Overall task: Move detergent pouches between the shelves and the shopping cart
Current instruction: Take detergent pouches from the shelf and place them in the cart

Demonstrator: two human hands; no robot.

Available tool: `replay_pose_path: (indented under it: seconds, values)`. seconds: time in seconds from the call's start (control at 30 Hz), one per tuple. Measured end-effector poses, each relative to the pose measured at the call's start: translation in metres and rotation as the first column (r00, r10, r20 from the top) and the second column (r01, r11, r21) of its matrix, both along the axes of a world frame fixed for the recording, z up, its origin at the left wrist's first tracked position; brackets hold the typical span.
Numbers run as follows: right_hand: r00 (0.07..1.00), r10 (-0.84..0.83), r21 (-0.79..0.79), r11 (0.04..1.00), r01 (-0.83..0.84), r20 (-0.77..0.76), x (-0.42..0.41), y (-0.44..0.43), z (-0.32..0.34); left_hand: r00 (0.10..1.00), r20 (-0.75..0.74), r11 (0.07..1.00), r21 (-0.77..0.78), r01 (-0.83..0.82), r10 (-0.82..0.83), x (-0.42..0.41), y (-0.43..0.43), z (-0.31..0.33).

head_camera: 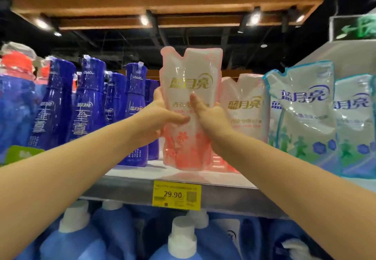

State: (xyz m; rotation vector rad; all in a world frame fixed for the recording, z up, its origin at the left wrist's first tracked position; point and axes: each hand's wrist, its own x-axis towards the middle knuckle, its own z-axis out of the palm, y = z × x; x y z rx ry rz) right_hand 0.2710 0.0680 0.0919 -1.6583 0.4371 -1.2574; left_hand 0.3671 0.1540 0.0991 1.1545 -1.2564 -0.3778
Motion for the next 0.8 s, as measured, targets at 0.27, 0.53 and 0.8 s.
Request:
replay_pose_path:
  seconds: [0.27,0.53,0.8]
  values:
    - [0.986,-0.107,0.049,0.992,0.114,-0.127,0.011,-0.007,-0.011,0.992,-0.065,0.993,0.044,0.111,-0.108,0.02,-0.02,-0.016]
    - [0.987,-0.096,0.094,0.99,0.108,-0.128,0.009,-0.011,-0.016,0.987,-0.041,0.986,0.056,0.157,-0.155,0.024,-0.024,-0.016]
    - [0.997,-0.046,0.107,0.993,0.053,-0.065,0.009,-0.001,-0.019,0.995,-0.042,0.995,0.033,0.097,-0.095,0.02,-0.015,-0.018]
